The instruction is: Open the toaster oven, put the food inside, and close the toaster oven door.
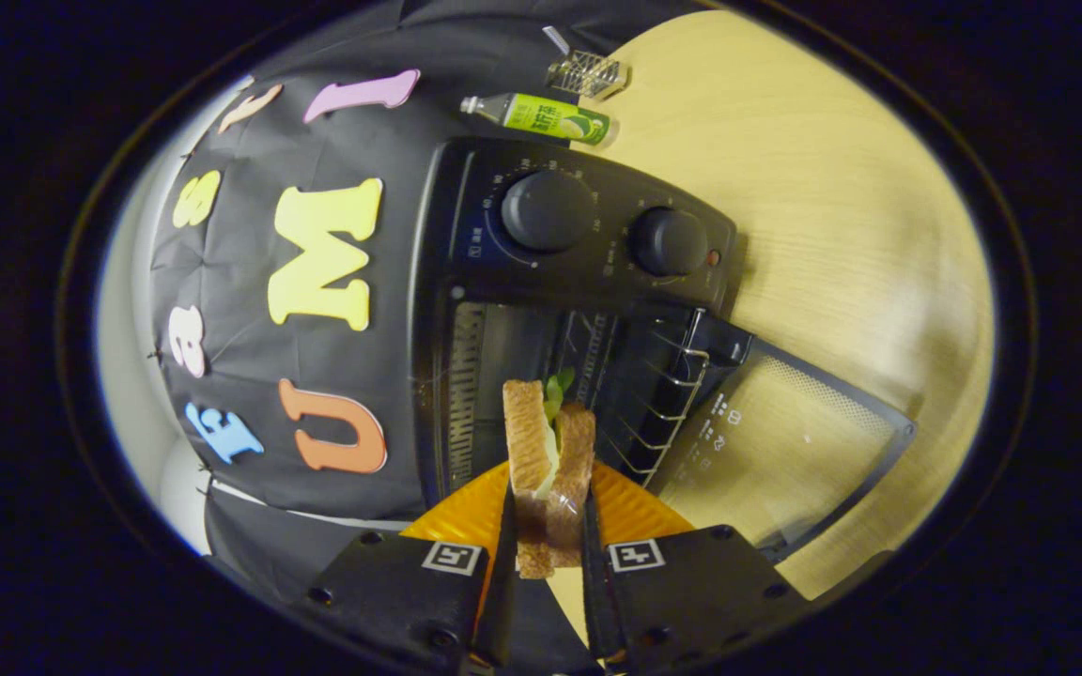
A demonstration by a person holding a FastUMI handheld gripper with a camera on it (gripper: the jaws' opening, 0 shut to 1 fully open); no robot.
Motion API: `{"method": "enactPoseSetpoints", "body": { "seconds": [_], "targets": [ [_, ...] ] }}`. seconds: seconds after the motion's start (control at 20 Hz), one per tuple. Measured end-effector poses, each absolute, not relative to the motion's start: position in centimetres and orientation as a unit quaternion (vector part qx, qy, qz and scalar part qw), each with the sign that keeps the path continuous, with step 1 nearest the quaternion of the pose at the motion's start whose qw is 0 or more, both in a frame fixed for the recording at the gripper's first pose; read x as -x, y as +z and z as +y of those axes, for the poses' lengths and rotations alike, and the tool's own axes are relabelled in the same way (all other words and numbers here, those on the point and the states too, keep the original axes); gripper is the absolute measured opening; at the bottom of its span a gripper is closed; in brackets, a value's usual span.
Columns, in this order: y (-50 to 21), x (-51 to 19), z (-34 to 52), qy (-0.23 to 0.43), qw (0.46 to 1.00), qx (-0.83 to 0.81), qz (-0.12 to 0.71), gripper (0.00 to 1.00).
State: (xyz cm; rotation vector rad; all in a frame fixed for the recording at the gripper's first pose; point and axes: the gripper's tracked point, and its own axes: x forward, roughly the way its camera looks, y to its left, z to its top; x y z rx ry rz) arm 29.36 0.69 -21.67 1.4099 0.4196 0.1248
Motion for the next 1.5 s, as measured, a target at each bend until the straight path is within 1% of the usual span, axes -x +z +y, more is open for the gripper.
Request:
{"method": "enactPoseSetpoints", "body": {
  "seconds": [0.1, 0.4, 0.45, 0.5, 0.65, 0.75, 0.9, 0.95, 1.15, 1.4, 1.5],
  "targets": [
    [-22.0, -30.6, 1.7, 0.059, 0.741, -0.641, 0.189, 0.36],
    [-22.1, -33.2, 4.1, 0.057, 0.752, -0.632, 0.180, 0.43],
    [-22.2, -33.4, 4.2, 0.048, 0.752, -0.632, 0.180, 0.50],
    [-22.8, -33.2, 4.6, 0.041, 0.751, -0.630, 0.193, 0.52],
    [-23.5, -32.6, 5.5, 0.040, 0.735, -0.641, 0.218, 0.64],
    [-23.5, -32.4, 5.4, 0.031, 0.741, -0.631, 0.225, 0.71],
    [-23.8, -30.9, 5.9, 0.034, 0.760, -0.597, 0.255, 0.72],
    [-24.0, -30.5, 5.8, 0.034, 0.765, -0.585, 0.268, 0.76],
    [-24.5, -28.3, 6.2, 0.037, 0.777, -0.548, 0.307, 0.79],
    [-24.0, -25.8, 6.7, 0.053, 0.805, -0.493, 0.325, 0.80],
    [-24.0, -24.5, 6.6, 0.054, 0.809, -0.476, 0.341, 0.80]
  ]
}}
